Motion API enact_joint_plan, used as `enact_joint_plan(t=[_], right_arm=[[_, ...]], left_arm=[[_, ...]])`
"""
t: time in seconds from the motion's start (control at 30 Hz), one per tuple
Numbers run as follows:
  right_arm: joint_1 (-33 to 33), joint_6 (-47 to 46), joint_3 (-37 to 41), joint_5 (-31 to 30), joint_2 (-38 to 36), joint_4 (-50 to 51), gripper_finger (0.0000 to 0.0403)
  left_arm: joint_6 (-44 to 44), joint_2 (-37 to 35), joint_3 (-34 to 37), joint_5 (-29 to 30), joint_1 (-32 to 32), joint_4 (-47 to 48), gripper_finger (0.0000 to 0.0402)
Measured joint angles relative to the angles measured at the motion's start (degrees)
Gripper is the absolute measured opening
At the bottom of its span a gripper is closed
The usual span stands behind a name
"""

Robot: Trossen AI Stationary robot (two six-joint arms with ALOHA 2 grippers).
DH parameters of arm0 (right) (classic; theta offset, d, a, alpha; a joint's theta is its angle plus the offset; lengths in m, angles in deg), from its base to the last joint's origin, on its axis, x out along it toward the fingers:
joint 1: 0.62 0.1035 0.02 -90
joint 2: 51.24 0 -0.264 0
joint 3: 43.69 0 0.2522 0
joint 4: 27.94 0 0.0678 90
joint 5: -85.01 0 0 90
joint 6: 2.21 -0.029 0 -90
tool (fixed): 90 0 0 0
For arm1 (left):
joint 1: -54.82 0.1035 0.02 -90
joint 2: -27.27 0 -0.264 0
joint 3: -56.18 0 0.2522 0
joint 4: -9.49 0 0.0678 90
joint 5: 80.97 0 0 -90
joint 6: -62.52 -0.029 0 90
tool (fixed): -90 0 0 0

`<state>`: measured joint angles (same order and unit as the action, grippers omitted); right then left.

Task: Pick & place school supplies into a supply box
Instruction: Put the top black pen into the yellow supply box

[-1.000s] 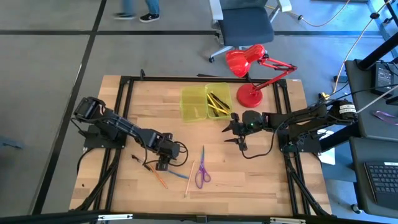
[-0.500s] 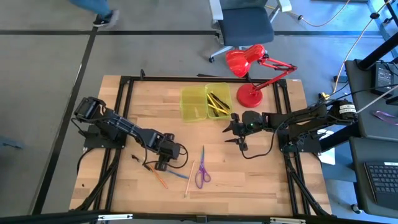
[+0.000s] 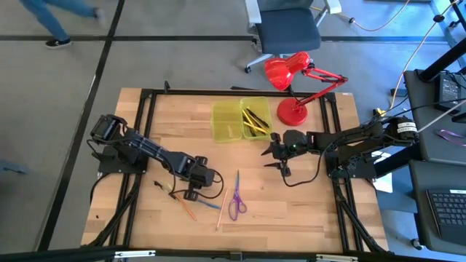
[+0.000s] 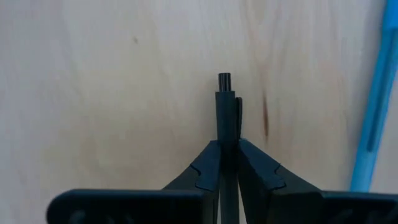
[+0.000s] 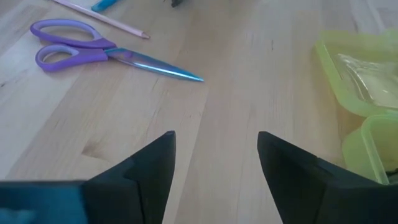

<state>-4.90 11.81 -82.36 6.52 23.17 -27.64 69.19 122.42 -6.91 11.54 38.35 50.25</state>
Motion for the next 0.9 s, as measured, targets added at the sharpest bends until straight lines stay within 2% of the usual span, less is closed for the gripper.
enact_joint_plan(t=[0.17,0.37,0.6,0.73,0.9], right_arm=[[0.00,-0.86,0.00,0.02,0.00,2.75,0.0230],[0.00,-3.29,0.00,0.04,0.00,7.55,0.0230],[0.02,-4.90,0.00,0.06,0.00,8.45,0.0230],[0.00,-6.98,0.00,0.09,0.00,9.85,0.0230],[0.01,-7.98,0.00,0.09,0.00,13.42,0.0230]], left_arm=[[-0.45,-0.03,-2.13,2.85,0.26,0.27,0.0028],[-5.22,-0.15,-7.08,6.24,3.44,0.23,0.0028],[-24.79,-0.28,-14.20,6.63,13.40,-5.02,0.0028],[-37.63,0.88,-18.06,1.10,20.79,-10.25,0.0028],[-47.97,8.45,-26.92,-6.38,28.24,-10.30,0.0028]])
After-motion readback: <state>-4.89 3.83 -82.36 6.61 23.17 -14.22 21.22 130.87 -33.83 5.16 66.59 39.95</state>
